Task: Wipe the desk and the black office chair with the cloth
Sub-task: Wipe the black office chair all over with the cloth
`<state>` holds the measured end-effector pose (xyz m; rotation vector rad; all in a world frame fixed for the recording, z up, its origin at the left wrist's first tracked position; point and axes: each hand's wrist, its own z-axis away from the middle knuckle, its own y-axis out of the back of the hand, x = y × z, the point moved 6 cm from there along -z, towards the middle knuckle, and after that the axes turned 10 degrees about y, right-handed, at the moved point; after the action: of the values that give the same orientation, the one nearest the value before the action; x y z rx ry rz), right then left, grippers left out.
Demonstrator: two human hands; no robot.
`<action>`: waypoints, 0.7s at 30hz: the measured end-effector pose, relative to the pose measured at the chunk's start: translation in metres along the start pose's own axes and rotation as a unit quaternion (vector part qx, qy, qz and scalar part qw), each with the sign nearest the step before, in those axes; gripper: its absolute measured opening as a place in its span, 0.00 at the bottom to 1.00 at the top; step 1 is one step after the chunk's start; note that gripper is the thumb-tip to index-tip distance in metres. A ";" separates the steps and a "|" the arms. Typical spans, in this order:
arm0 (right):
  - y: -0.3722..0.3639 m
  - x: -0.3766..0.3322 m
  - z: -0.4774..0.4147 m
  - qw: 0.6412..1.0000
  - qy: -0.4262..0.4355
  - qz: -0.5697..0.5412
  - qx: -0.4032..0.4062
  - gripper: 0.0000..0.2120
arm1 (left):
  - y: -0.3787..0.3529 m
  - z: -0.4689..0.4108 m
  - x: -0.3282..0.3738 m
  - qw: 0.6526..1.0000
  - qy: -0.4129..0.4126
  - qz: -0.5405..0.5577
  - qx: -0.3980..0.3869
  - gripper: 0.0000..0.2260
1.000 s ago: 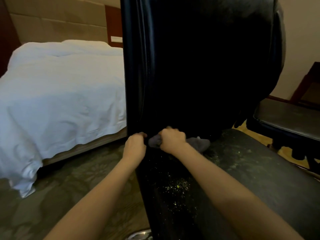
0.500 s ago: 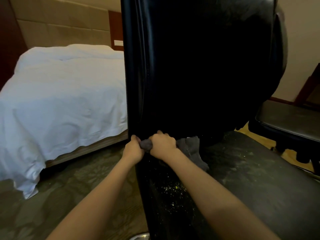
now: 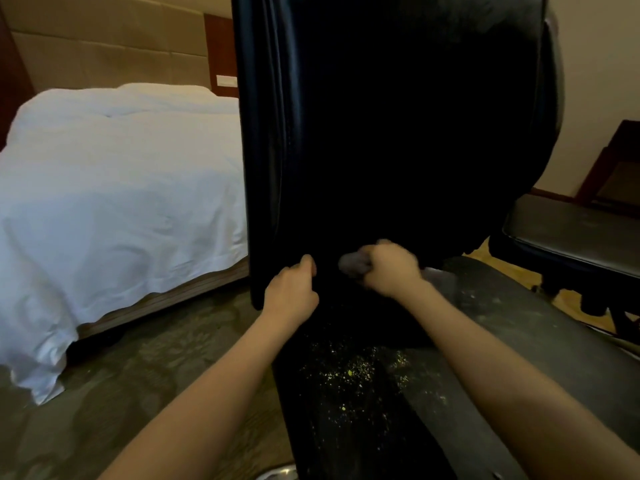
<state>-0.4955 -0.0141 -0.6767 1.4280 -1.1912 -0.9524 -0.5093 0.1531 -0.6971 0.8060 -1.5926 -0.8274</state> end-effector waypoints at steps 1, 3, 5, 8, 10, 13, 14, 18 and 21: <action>-0.008 -0.020 -0.001 0.999 0.053 0.014 -0.007 0.19 | -0.002 -0.003 0.006 1.000 -0.005 0.009 -0.008 0.14; -0.025 -0.036 0.000 0.995 0.100 0.027 -0.012 0.20 | -0.007 -0.007 0.014 0.999 -0.011 -0.003 -0.035 0.15; -0.029 -0.021 -0.004 0.997 0.063 0.032 0.005 0.20 | -0.014 -0.008 0.015 0.996 -0.022 -0.065 -0.059 0.19; -0.026 0.016 -0.010 0.999 0.013 0.038 -0.008 0.18 | -0.021 -0.010 0.017 0.988 -0.043 -0.142 -0.053 0.22; -0.021 0.048 -0.012 0.999 -0.033 0.006 -0.012 0.16 | -0.023 -0.012 0.021 0.988 -0.048 -0.138 -0.056 0.22; -0.016 0.094 -0.007 0.993 -0.121 -0.012 -0.004 0.16 | -0.020 -0.017 0.025 0.990 -0.051 -0.112 -0.072 0.21; -0.013 0.104 -0.005 0.990 -0.142 -0.014 0.001 0.16 | -0.019 -0.019 0.027 0.990 -0.052 -0.100 -0.079 0.21; 0.003 0.125 0.001 0.984 -0.169 -0.025 0.056 0.16 | -0.025 -0.026 0.048 0.991 -0.067 -0.077 -0.092 0.21; 0.005 0.109 0.004 0.988 -0.103 -0.063 0.099 0.15 | -0.040 -0.032 0.067 0.989 -0.078 -0.078 -0.099 0.20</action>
<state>-0.4782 -0.1219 -0.6698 1.6075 -1.3911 -1.1150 -0.4852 0.0725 -0.6925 0.7436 -1.5676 -1.1677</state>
